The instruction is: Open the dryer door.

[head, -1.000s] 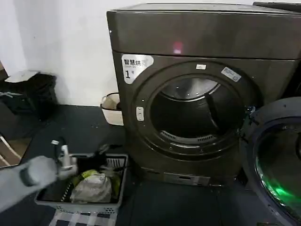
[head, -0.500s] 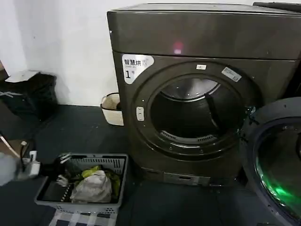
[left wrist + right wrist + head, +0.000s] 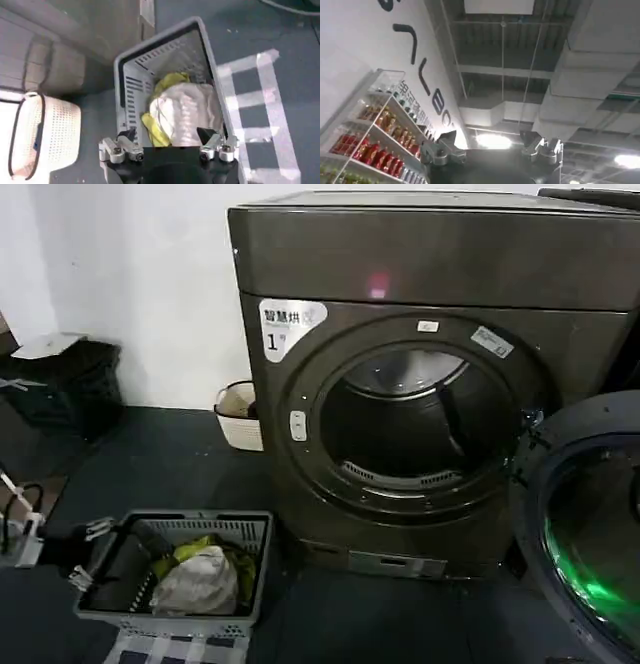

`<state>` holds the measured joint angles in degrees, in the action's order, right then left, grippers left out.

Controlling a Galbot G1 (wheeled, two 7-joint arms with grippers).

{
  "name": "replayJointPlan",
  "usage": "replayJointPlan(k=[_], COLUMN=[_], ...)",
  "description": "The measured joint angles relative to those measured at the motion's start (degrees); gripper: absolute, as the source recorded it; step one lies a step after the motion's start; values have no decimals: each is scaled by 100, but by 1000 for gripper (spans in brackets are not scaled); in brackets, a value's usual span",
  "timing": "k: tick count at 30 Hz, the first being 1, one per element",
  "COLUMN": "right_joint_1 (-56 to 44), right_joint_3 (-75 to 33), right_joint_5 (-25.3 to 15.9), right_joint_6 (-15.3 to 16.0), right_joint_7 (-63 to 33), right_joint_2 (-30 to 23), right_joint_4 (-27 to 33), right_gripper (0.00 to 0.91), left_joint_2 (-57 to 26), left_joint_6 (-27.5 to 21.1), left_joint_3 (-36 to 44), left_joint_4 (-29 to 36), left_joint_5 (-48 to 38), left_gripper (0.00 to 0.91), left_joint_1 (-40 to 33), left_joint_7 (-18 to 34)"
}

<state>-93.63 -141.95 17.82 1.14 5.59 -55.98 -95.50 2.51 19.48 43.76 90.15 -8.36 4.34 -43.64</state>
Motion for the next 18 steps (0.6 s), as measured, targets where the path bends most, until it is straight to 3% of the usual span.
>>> replayJointPlan(k=[18], right_joint_1=[72], right_joint_3=[117], right_joint_5=[-44], right_joint_6=[-4], right_joint_7=[22], right_joint_2=[-21], right_joint_4=[-62], right_gripper=[907], left_joint_2=[3], left_joint_6=[124], left_joint_3=[-127], left_joint_4=[-193], left_joint_5=[278], left_gripper=[907], left_joint_1=[66], left_joint_7=[-44])
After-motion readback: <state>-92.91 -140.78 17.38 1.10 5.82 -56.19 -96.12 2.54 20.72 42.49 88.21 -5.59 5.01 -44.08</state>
